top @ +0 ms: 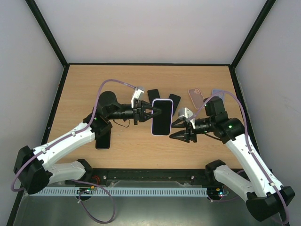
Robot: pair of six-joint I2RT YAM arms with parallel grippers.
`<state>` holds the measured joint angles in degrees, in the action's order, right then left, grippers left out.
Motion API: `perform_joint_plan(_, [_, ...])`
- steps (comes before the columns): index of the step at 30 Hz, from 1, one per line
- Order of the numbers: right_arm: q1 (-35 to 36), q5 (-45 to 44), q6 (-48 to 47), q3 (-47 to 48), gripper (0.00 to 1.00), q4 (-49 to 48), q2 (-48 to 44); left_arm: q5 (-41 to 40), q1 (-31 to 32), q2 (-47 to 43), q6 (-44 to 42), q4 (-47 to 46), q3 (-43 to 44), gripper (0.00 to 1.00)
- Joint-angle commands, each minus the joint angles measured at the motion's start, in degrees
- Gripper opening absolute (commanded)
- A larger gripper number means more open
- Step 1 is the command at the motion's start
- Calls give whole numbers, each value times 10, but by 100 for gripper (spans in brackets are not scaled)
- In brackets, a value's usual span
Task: Take the phone out of the phone case
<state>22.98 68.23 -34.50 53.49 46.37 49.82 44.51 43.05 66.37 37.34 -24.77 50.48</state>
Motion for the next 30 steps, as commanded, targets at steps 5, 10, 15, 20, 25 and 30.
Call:
perform_joint_plan(5, [0,-17,61,-13,46,-73,-1,18,-3,2,5,-44,24,3])
perform_joint_plan(10, [0,-30,49,-20,45,-75,1,32,-3,3,17,-57,24,3])
perform_joint_plan(15, [0,-37,-15,-17,45,-39,1,45,-3,2,32,-67,24,3])
perform_joint_plan(20, [0,-45,-25,-16,45,-36,0,71,-3,6,49,-80,28,3])
perform_joint_plan(25, [0,-51,-3,-15,45,-55,-1,82,-3,9,62,-88,30,3])
perform_joint_plan(30, [0,-45,66,-17,45,-97,-5,78,-2,7,64,-87,25,3])
